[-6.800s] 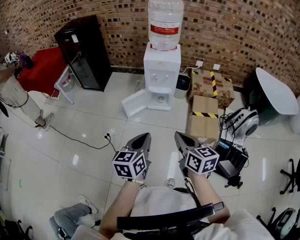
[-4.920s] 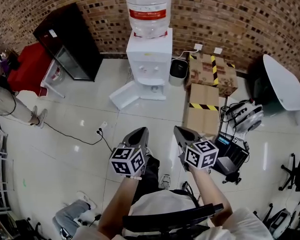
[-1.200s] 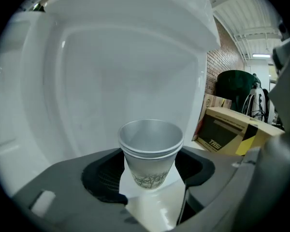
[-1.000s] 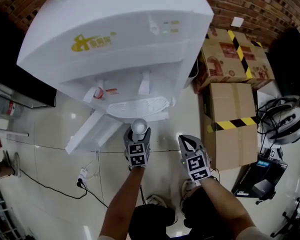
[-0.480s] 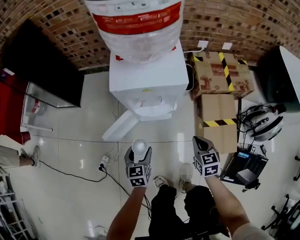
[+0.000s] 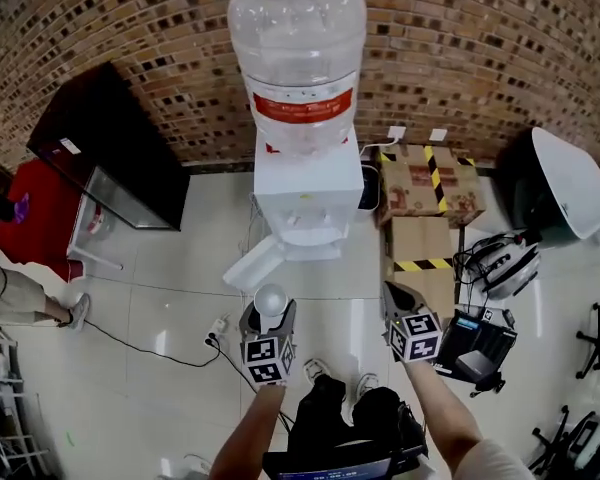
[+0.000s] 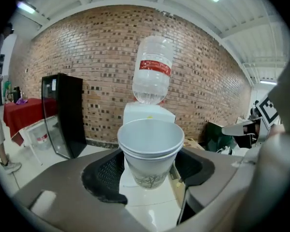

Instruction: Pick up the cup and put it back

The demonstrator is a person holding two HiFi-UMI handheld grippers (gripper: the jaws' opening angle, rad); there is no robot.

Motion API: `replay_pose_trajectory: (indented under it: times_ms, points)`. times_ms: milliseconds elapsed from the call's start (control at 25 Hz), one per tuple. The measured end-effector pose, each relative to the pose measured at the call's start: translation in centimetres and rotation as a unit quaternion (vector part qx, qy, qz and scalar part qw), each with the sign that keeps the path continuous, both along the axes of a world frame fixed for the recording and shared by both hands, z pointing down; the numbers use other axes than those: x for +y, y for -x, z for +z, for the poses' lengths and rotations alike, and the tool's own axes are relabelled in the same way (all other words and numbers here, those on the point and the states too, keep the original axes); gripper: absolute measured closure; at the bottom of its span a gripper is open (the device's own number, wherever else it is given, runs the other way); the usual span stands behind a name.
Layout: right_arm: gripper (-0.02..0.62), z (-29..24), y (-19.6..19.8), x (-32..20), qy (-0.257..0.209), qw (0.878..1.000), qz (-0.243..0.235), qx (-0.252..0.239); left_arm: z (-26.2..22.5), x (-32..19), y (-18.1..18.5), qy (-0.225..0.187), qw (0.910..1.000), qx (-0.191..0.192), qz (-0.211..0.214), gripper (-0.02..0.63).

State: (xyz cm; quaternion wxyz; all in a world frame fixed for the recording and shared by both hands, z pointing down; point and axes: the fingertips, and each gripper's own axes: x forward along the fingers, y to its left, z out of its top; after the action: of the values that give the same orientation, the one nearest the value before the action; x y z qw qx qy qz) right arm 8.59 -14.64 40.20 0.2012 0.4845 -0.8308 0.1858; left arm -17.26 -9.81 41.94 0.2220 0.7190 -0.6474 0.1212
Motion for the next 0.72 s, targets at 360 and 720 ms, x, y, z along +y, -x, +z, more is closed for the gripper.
replay_pose_trajectory:
  times_ms: [360,720]
  points:
    - [0.583,-6.6,-0.8,6.9,-0.015,0.999,-0.035,-0.027,-7.3,5.7,-3.5,-0.029,0.9996,0.002,-0.004,0.273]
    - [0.583,-12.6,-0.6,13.2,-0.045,0.993,-0.096,-0.057,-11.4,12.6,-8.7,-0.051,0.9987,0.006,-0.005,0.273]
